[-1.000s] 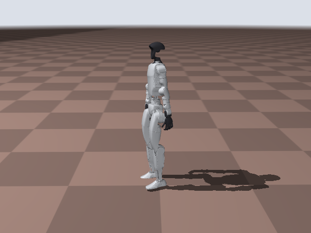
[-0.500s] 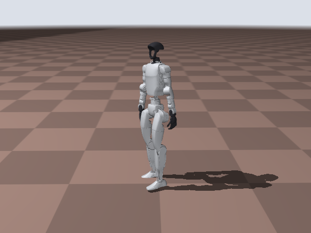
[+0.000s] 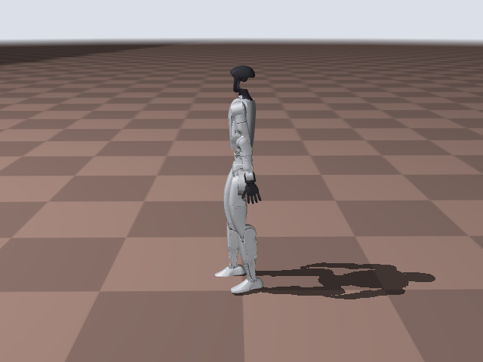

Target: In place motions

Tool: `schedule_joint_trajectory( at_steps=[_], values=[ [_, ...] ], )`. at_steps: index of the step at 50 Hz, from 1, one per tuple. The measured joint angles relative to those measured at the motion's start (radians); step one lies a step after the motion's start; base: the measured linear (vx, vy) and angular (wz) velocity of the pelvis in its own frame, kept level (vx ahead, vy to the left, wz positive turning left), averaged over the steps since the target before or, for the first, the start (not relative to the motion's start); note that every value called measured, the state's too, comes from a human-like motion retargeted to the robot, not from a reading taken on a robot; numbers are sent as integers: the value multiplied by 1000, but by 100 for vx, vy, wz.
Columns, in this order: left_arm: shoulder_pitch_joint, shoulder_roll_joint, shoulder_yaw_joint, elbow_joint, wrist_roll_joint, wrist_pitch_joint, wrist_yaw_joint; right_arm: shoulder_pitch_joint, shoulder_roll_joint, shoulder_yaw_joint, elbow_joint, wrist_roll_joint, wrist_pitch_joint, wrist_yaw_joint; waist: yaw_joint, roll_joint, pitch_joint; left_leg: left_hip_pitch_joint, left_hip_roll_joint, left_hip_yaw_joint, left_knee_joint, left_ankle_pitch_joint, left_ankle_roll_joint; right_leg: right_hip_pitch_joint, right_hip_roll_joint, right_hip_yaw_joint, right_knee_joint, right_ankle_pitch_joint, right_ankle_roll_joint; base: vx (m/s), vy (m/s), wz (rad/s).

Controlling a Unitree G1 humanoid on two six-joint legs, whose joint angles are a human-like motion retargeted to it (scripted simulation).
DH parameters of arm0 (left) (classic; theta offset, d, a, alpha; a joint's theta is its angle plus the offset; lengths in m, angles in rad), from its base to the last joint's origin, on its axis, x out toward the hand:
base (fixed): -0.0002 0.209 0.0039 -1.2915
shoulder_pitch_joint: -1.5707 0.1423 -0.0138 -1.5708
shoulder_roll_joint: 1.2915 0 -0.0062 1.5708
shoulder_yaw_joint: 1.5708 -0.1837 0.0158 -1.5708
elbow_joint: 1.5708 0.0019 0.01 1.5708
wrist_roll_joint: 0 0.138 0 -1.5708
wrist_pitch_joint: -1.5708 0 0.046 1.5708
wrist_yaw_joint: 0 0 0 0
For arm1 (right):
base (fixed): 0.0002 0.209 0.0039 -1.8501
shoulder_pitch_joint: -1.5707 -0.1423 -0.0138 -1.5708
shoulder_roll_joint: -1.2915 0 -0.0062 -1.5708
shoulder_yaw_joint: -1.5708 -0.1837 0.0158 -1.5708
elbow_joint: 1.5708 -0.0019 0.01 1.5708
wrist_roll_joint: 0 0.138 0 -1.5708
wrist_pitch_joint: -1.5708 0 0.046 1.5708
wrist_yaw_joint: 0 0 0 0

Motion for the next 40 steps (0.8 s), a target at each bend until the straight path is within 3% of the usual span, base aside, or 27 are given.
schedule_joint_trajectory(
  at_steps=[10, 17, 24, 40],
  values=[
    [4, -29, 1, -15, 11, -6, -28, -94, 25, 110, -24, -31, -6, 9, -174, -1, 28, 83, 12, 363, 48, -116, -27, -92, 80, 206, -6, 104, 61, -21, 2, -194],
    [4, -5, -46, -47, 55, -14, -56, -121, 34, 142, -31, -63, -6, 14, -268, -23, 43, 121, -14, 484, 91, -178, -42, -109, 109, 263, -18, 153, 151, -13, 7, -172],
    [-19, 1, -73, -85, 70, -32, -75, -141, 53, 132, -31, -33, -19, -6, -335, -28, 45, 144, -49, 639, 89, -200, -68, -74, 147, 347, -59, 161, 181, -11, 12, -144],
    [-49, -28, -107, -92, 92, -49, -80, -165, 80, 155, -30, -52, -6, -6, -418, -43, 74, 213, 0, 642, 154, -229, -125, -43, 206, 267, -33, 134, 187, 5, -2, -23]
  ],
)
